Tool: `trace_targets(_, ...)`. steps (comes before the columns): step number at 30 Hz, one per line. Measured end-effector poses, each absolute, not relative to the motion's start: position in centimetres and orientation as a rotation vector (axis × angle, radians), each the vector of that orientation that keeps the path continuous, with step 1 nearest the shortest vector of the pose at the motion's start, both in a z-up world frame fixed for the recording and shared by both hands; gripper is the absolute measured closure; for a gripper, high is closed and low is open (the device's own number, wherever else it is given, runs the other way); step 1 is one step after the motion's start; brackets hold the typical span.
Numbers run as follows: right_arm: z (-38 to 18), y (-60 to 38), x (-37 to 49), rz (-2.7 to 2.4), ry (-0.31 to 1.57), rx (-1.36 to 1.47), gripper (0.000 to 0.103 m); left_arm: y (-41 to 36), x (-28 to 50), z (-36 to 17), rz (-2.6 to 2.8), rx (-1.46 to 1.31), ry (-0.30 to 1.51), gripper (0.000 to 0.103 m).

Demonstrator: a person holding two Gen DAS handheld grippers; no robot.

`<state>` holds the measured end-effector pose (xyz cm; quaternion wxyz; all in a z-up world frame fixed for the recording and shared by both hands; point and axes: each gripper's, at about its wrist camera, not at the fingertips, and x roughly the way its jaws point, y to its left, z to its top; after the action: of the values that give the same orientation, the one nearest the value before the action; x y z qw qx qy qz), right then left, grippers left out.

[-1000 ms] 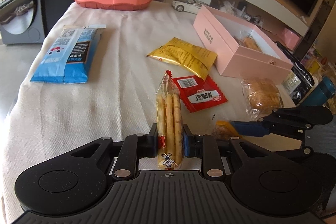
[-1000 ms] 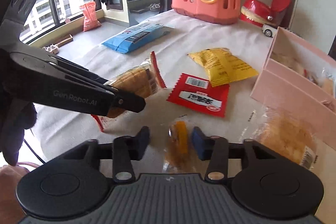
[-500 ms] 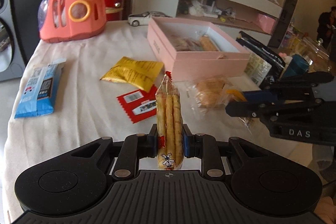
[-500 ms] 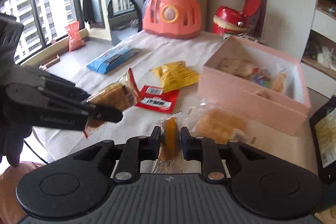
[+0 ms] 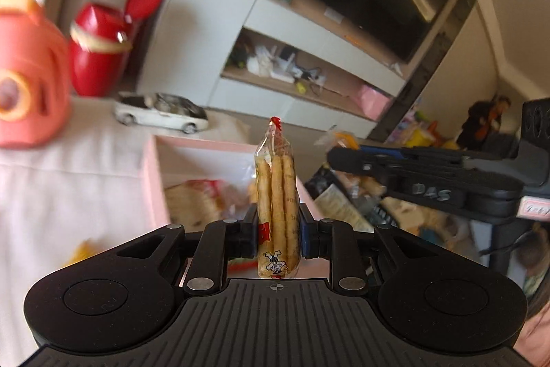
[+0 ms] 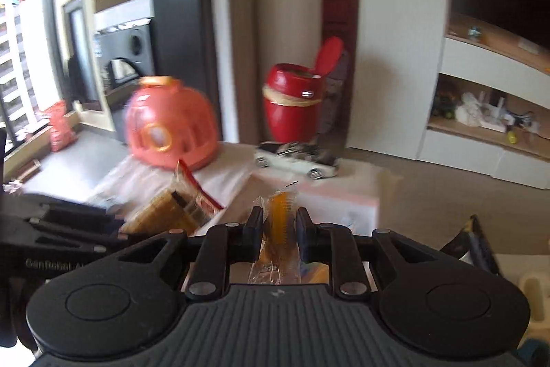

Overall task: Organize snacks
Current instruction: 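Release the bread stick into the box with the left tool while the right drops the orange candy in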

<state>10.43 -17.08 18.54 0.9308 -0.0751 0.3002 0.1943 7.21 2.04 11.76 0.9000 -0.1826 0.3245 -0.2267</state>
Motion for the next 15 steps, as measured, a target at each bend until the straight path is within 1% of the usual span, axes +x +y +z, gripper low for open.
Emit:
trace_targets(4, 15.5, -16.5, 17.3, 0.360, 0.698, -0.149, 0.082, 2.2, 15.0, 7.5, -0.460, -0.468, 0.765, 0.073)
trace_targets(6, 13.7, -16.7, 20.2, 0.337, 0.770, -0.087, 0.078, 2.6, 16.8, 6.0, -0.385, -0.459, 0.792, 0.073)
trace_targets(10, 11.0, -18.1, 21.0, 0.357, 0.825, -0.006, 0.076, 5.6, 16.0, 5.6, -0.352, -0.460, 0.725, 0.073)
trace_targets(11, 10.6, -18.4, 20.4, 0.358, 0.824, 0.004, 0.070, 6.3, 15.3, 5.8, -0.322, -0.440, 0.705, 0.075)
trace_targets(12, 10.3, -18.6, 20.0, 0.357, 0.822, 0.011, 0.064, 7.3, 14.4, 6.1, -0.301, -0.429, 0.677, 0.079)
trace_targets(15, 10.0, -18.7, 17.0, 0.389, 0.800, 0.020, 0.063, 9.6, 10.2, 6.7, -0.201, -0.374, 0.627, 0.076)
